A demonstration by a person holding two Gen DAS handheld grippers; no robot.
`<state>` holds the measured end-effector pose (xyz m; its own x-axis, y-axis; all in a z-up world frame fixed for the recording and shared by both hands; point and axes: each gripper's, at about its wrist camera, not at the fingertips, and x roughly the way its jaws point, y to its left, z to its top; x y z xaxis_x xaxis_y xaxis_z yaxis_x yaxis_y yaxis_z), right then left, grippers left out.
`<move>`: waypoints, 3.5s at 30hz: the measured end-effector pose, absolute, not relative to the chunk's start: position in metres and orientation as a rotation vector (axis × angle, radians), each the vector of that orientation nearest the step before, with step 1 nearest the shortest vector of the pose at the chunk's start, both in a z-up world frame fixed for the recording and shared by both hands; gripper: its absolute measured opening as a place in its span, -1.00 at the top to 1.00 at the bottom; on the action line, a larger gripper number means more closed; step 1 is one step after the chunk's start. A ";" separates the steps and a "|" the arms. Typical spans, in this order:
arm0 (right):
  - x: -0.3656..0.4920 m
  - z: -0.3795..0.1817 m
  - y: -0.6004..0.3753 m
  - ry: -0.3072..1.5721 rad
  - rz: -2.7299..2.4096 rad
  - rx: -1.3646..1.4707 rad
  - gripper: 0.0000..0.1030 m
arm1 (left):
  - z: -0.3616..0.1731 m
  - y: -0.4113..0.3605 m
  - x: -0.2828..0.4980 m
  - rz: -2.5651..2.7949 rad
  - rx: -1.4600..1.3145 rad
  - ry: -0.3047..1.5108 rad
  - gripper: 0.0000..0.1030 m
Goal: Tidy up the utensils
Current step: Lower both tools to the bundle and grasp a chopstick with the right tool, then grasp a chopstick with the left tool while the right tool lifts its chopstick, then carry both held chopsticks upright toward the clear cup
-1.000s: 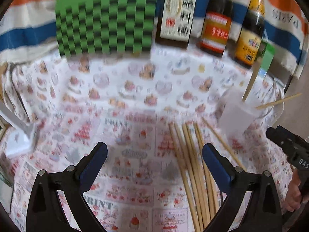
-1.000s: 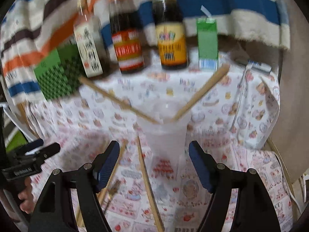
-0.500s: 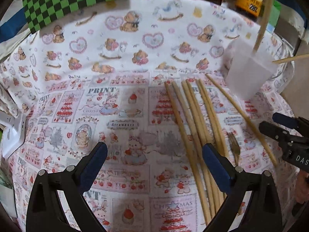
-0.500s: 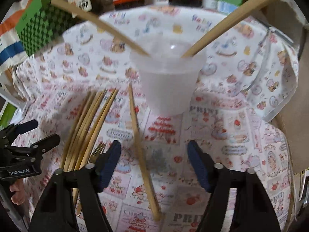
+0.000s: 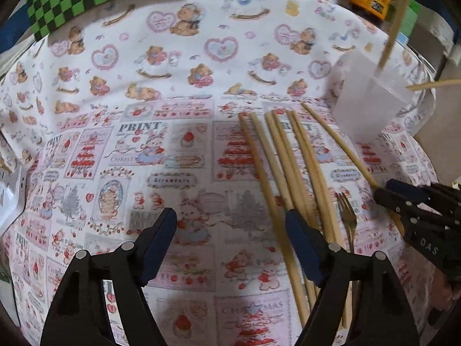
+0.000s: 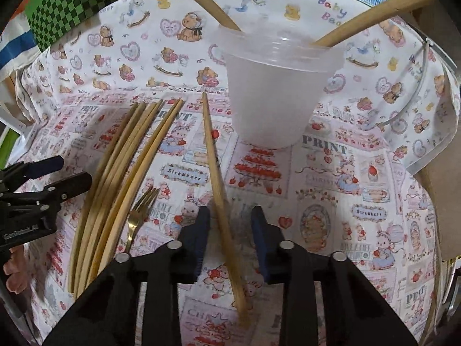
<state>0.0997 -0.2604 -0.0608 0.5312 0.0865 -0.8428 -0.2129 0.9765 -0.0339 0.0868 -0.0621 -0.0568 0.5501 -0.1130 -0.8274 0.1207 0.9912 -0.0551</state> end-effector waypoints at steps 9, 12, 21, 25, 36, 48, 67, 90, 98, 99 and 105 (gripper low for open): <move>0.102 -0.059 -0.262 0.994 0.170 -0.124 0.74 | -0.059 -0.086 0.081 -0.218 0.058 1.033 0.50; 0.101 -0.059 -0.259 0.990 0.166 -0.143 0.78 | -0.061 -0.091 0.082 -0.208 0.080 1.030 0.50; 0.100 -0.059 -0.256 0.982 0.150 -0.159 0.78 | -0.060 -0.093 0.076 -0.207 0.058 1.019 0.83; 0.100 -0.058 -0.256 0.972 0.152 -0.145 0.84 | -0.054 -0.078 0.077 -0.209 -0.023 0.999 0.89; 0.076 -0.011 -0.269 0.735 0.241 -0.007 0.85 | -0.003 -0.056 0.056 -0.174 -0.061 0.772 0.89; 0.086 -0.025 -0.260 0.795 0.264 -0.026 0.85 | -0.038 -0.045 0.080 -0.083 -0.049 0.880 0.89; 0.098 -0.053 -0.252 0.895 0.274 -0.049 0.82 | -0.061 -0.027 0.103 -0.059 -0.045 0.936 0.89; 0.090 -0.048 -0.249 0.978 0.206 -0.182 0.84 | -0.054 -0.024 0.100 -0.084 0.027 1.001 0.50; 0.065 -0.003 -0.258 0.705 0.263 -0.095 0.85 | -0.040 -0.050 0.076 -0.183 0.145 1.092 0.47; 0.062 0.001 -0.259 0.681 0.265 -0.088 0.85 | -0.042 -0.052 0.075 -0.191 0.145 1.110 0.48; 0.055 0.014 -0.260 0.597 0.266 -0.064 0.85 | -0.056 -0.048 0.080 -0.103 0.163 1.155 0.57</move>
